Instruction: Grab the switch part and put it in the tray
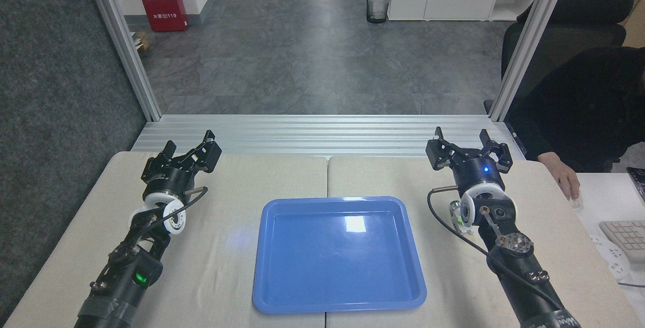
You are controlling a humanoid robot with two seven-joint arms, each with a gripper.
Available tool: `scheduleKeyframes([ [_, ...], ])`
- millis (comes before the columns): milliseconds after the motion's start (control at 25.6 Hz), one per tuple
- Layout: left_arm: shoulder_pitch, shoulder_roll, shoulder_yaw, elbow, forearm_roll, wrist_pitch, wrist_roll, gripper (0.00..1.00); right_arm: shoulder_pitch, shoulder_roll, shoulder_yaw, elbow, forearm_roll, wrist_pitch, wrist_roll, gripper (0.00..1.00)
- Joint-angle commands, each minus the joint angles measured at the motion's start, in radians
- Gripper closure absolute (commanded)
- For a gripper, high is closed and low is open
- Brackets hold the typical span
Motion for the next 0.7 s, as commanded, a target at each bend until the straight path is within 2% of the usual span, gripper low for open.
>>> scheduleKeyframes([
  [0,0.002,0.0,-0.003,0.0,-0.014,0.003,-0.002,0.0,-0.005,0.026,-0.015,-0.014,-0.001,0.001,0.0,0.0],
  [664,-0.002,-0.001,0.0,0.0,0.003,0.0,-0.002,0.0,-0.013,0.012,-0.008,-0.009,0.002,-0.001,0.0,0.0],
])
